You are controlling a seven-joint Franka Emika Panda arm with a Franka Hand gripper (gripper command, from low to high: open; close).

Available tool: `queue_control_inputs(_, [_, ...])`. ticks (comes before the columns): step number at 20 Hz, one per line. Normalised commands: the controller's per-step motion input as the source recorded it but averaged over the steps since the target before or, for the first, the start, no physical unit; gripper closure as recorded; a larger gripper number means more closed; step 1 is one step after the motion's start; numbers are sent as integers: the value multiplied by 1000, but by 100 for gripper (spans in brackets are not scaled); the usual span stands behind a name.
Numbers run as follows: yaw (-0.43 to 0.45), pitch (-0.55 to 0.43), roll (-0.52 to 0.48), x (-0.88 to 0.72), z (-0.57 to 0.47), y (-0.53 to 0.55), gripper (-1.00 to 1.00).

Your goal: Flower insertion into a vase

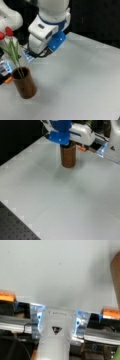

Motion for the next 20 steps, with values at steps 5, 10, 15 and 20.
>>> queue_control_inputs(5, [24,-483,-63,16,-247,379,-100])
queue_control_inputs(10, [-45,-296,63,63,-203,116,-100])
queue_control_inputs(15, [-163,-131,103,58,-92,83,-100])
queue_control_inputs(20, [-167,-63,57,76,-62,182,-100])
